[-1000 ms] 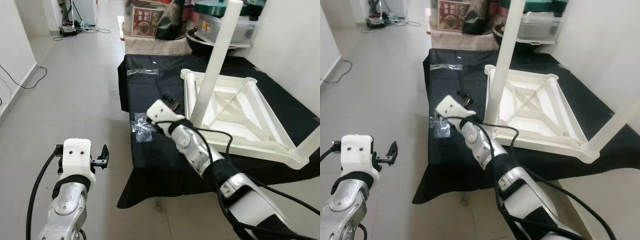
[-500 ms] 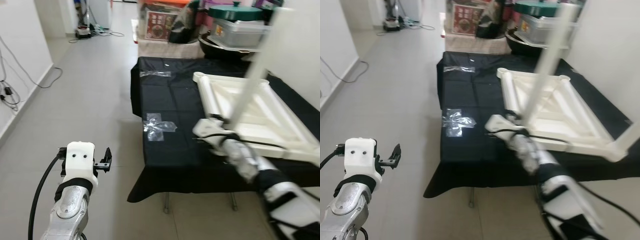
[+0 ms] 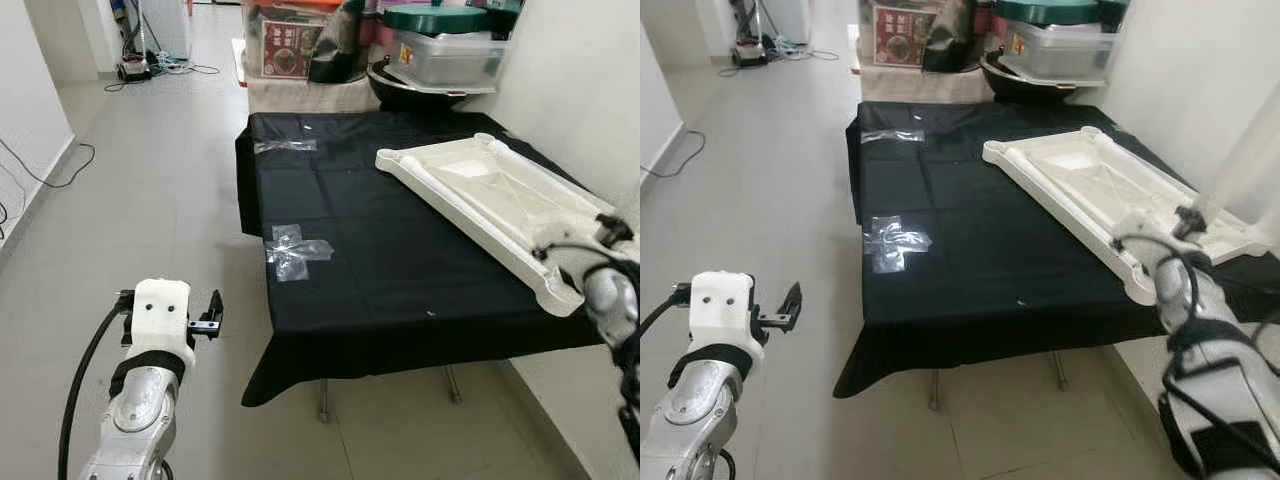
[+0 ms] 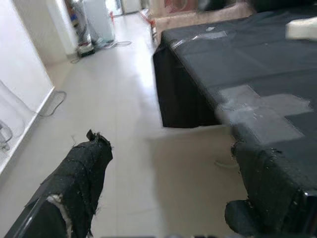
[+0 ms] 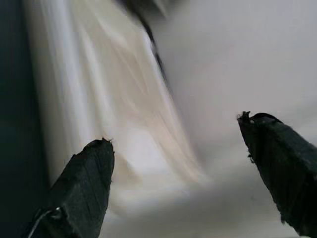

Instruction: Building children table

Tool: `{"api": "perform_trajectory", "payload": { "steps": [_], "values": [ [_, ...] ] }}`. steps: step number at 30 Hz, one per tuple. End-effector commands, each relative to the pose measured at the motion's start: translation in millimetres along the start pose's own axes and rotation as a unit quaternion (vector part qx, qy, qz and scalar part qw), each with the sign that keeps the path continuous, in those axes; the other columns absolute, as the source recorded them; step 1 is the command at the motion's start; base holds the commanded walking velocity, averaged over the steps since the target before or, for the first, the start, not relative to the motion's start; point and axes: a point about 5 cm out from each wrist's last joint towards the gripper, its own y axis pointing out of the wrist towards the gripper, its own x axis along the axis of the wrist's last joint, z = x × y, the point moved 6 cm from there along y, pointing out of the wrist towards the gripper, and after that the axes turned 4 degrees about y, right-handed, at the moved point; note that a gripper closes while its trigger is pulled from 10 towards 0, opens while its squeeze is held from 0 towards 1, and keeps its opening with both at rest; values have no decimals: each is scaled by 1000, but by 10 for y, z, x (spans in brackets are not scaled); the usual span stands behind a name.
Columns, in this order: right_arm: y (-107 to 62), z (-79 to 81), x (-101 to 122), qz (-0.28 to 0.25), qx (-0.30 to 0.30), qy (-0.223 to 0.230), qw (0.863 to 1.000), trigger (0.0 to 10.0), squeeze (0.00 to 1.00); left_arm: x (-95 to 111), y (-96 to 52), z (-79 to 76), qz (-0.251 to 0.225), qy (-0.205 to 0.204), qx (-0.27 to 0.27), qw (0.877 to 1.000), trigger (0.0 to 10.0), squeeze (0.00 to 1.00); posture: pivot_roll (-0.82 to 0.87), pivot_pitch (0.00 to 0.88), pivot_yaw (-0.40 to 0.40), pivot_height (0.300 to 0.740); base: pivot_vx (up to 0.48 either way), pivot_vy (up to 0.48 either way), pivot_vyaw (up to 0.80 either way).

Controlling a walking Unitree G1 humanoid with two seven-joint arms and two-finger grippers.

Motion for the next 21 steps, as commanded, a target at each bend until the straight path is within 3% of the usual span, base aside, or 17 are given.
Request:
{"api": "perform_trajectory", "payload": {
  "steps": [1, 4, 5, 7, 8, 9, 10, 11, 12, 13, 14, 16, 18, 21],
  "values": [
    [-26, 421, 388, -72, 65, 64, 993, 10000, 0, -9, 12, -20, -4, 9, -3, 1000, 10000, 0, 79, 0, -88, 740, 0, 0, 0],
    [-52, 564, 513, -93, 90, 84, 988, 10000, 0, -1, 12, -23, -6, 7, -4, 1000, 10000, 0, 79, 0, -88, 740, 0, 0, 0],
    [-126, 845, 751, -122, 130, 140, 974, 10000, 0, 16, 9, -29, -10, 3, -8, 1000, 10000, 0, 94, 0, -93, 740, 0, 0, 0],
    [-126, 845, 751, -122, 130, 140, 974, 10000, 0, 16, 9, -29, -10, 3, -8, 1000, 10000, 0, 94, 0, -93, 740, 0, 0, 0],
    [-252, 1126, 1027, -158, 170, 180, 956, 10000, 0, 37, -1, -44, -15, -1, -17, 1000, 10000, 0, 97, 0, -95, 740, 0, 0, 0],
    [-252, 1126, 1027, -158, 170, 180, 956, 10000, 0, 37, -1, -44, -15, -1, -17, 1000, 10000, 0, 97, 0, -95, 740, 0, 0, 0],
    [-398, 1363, 1291, -179, 209, 238, 931, 10000, 0, 71, -16, -51, -25, -9, -28, 999, 10000, 0, 111, 0, -99, 740, 0, 0, 0],
    [-398, 1363, 1291, -179, 209, 238, 931, 10000, 0, 71, -16, -51, -25, -9, -28, 999, 10000, 0, 111, 0, -99, 740, 0, 0, 0],
    [-528, 1526, 1489, -188, 239, 290, 907, 10000, 0, 100, -28, -45, -35, -15, -34, 999, 10000, 0, 107, 0, -99, 740, 0, 0, 0],
    [-528, 1526, 1489, -188, 239, 290, 907, 10000, 0, 100, -28, -45, -35, -15, -34, 999, 10000, 0, 107, 0, -99, 740, 0, 0, 0],
    [-612, 1612, 1604, -188, 258, 327, 890, 10000, 0, 107, -21, -22, -39, -19, -31, 999, 10000, 0, 104, 0, -99, 740, 0, 0, 0],
    [-612, 1612, 1604, -188, 258, 327, 890, 10000, 0, 107, -21, -22, -39, -19, -31, 999, 10000, 0, 104, 0, -99, 740, 0, 0, 0],
    [-664, 1677, 1684, -181, 270, 363, 873, 10000, 0, 159, 3, 0, -55, -25, -27, 998, 10000, 0, 106, 0, -97, 740, 0, 0, 0],
    [-668, 1687, 1699, -183, 268, 369, 871, 10000, 0, 206, 12, -4, -68, -27, -29, 997, 10000, 0, 107, 0, -96, 740, 0, 0, 0]
  ]
}}
